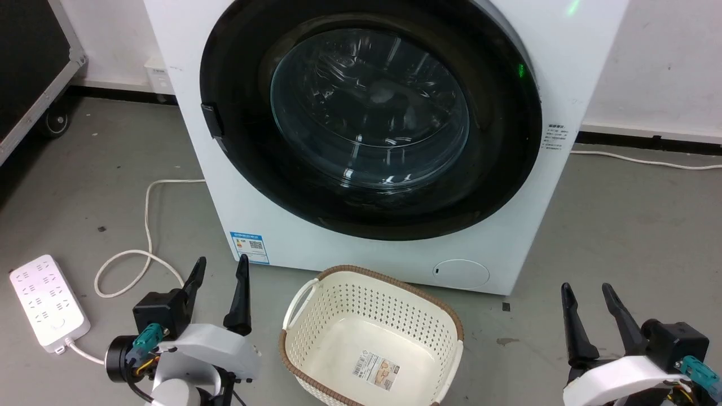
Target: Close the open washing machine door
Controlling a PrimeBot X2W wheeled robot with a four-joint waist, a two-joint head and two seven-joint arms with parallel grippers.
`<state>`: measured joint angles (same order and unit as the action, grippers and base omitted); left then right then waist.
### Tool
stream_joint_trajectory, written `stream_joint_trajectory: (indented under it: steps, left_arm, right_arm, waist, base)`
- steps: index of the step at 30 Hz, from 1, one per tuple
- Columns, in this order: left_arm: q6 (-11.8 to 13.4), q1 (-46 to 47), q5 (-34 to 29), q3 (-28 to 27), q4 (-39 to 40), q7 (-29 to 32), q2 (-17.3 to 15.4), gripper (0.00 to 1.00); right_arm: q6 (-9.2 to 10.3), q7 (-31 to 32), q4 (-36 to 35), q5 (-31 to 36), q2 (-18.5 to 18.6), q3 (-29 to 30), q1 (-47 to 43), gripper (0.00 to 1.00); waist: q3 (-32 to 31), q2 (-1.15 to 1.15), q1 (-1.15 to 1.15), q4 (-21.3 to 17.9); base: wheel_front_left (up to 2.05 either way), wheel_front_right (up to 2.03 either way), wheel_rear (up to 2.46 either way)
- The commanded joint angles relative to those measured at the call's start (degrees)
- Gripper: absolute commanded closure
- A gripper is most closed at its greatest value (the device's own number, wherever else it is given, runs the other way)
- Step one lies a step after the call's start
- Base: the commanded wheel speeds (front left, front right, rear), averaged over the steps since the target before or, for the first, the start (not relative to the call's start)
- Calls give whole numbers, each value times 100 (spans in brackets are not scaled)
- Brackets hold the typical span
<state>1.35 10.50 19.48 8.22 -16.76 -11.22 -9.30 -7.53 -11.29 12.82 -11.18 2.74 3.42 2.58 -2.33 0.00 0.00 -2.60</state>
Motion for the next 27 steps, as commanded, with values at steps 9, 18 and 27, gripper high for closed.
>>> stream_joint_trajectory:
  steps: [9, 18, 27]
  left_arm:
    - [-4, -25, -40, -12, 24, 12, 12, 100]
    - [-14, -100, -181, -72, 146, 94, 58, 100]
    - [-23, -176, -321, -132, 267, 175, 105, 100]
  right_arm:
    - [0, 38, -24, -13, -2, -21, -5, 100]
    - [0, 118, -117, 70, -1, -45, -24, 100]
    - [1, 199, -209, 154, 0, -68, -42, 100]
  waist:
    - [7, 0, 0, 9]
    - [24, 0, 0, 28]
    - [40, 0, 0, 46]
  base:
    - [0, 0, 0]
    - [0, 0, 0]
    - [0, 0, 0]
